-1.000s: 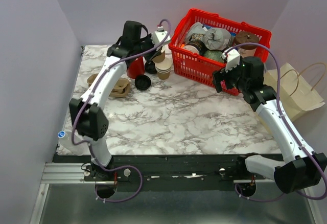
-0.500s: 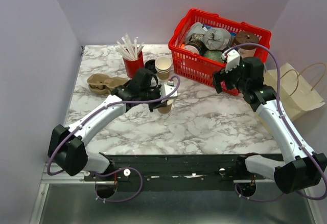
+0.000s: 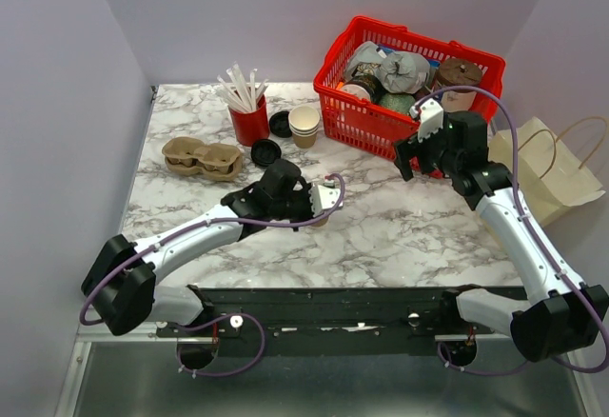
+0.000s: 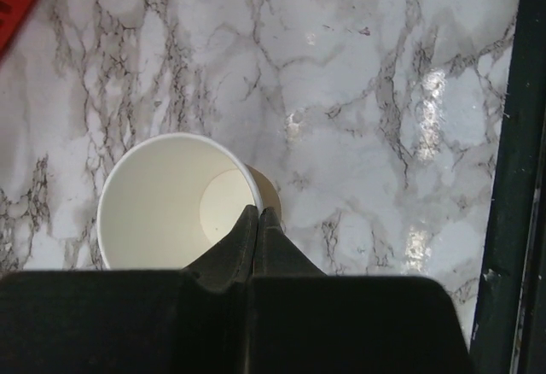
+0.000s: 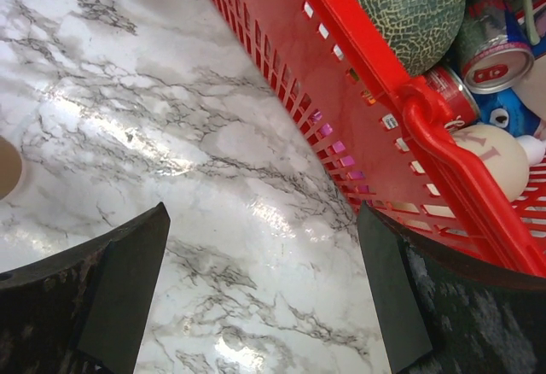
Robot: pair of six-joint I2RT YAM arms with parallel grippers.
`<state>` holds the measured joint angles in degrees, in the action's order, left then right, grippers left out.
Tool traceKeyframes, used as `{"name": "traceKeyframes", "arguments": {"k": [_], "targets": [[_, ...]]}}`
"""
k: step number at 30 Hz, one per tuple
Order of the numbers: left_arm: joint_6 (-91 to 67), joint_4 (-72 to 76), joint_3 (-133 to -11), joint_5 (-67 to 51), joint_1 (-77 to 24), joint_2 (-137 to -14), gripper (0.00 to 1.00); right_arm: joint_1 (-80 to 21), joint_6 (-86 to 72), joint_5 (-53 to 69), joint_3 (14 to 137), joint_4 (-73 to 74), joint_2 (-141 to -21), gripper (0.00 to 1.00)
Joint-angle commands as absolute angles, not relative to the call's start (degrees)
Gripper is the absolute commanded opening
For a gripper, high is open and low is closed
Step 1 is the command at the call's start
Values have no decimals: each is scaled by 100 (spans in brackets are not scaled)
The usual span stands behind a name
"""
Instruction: Pack the takeout coffee
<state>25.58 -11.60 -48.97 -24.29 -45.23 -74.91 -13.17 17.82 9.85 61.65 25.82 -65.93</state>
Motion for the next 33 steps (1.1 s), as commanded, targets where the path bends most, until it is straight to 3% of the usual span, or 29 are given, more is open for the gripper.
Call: {"name": "traceKeyframes", "arguments": {"k": [1,16,17,20,24,30,33], "targets": [[2443,-527,-4808,-1987,-4623,-7558,0,-1327,1565,1213,5951,2646,-6460,100],[2435,-457,-4579,-1898,-4650,-7778,0,-1327,1705,1134,5713,2646,-6381,100],[2435,-483,-4588,-1898,-4649,-7778,7,-1327,1714,1151,5713,2646,-6398,100],[2548,-772,-4772,-1995,-4649,-7743,39,-1327,1688,1239,5818,2654,-6521,100],[2820,-1379,-5097,-2082,-4588,-7585,56,-1318,1679,1309,6125,2654,-6889,100],[3313,-2407,-6133,-2558,-4009,-7207,61,-1327,1600,1345,6915,2663,-7329,100],[3313,-3407,-7388,-2522,-3429,-7732,61,-1327,1345,1353,7337,2680,-7532,100]]}}
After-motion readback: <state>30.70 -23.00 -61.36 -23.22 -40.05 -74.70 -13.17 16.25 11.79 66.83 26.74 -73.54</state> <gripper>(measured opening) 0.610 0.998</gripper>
